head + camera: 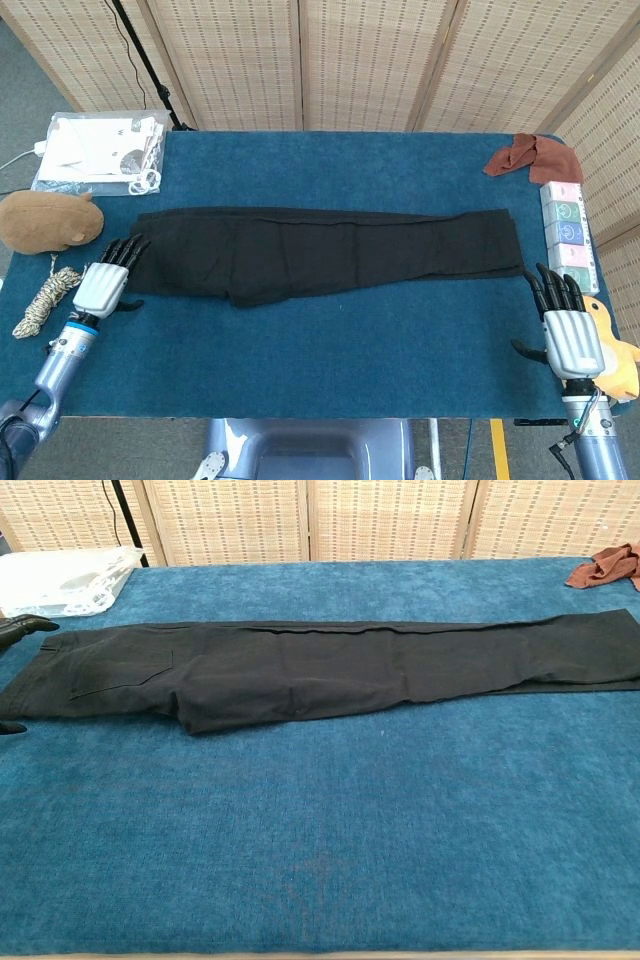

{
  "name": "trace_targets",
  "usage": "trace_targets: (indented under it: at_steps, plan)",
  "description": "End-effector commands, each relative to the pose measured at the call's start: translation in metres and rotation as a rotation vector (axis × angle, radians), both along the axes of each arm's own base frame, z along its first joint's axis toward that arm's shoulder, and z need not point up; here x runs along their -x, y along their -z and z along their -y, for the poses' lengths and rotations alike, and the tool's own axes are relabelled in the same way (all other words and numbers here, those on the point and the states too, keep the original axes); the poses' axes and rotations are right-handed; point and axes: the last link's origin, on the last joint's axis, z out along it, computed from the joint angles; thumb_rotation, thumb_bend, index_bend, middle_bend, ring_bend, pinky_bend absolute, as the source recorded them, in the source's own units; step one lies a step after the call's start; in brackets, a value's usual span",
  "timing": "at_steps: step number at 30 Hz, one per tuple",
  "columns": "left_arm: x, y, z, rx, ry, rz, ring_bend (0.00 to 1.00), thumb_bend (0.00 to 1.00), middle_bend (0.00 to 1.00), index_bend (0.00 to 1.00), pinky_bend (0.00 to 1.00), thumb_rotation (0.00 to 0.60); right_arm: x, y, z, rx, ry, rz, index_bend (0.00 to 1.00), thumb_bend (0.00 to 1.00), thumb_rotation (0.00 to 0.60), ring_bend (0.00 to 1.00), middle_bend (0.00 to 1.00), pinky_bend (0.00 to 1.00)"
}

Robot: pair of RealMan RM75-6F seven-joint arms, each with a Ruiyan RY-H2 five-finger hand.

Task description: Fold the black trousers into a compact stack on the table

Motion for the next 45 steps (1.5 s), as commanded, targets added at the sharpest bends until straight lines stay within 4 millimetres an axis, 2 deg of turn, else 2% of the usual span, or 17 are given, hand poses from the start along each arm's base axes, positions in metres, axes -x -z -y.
trace_targets:
  at_steps: [1,9,36,45]
  plan:
    - [-0.002,0.007,-0.004,0.016,-0.003,-0.001,0.00,0.10,0.00,0.00,0.04,0.600,0.000,-0.001,0.000,0.000,0.000,0.003,0.00,0.03,0.600,0.00,0.00,0.00]
    - [0.001,0.009,-0.007,0.004,-0.034,-0.004,0.00,0.11,0.00,0.00,0.04,0.600,0.002,-0.002,-0.001,0.002,0.005,0.006,0.00,0.03,0.600,0.00,0.00,0.00]
    - [0.011,-0.005,-0.020,-0.048,-0.098,-0.058,0.00,0.26,0.00,0.00,0.04,0.600,-0.003,-0.001,-0.002,-0.006,0.000,0.027,0.00,0.03,0.600,0.00,0.00,0.00]
    - [0.001,-0.015,-0.030,-0.115,-0.070,-0.010,0.03,0.30,0.05,0.01,0.12,0.600,-0.003,0.000,-0.002,-0.009,0.001,0.029,0.00,0.03,0.600,0.00,0.00,0.00]
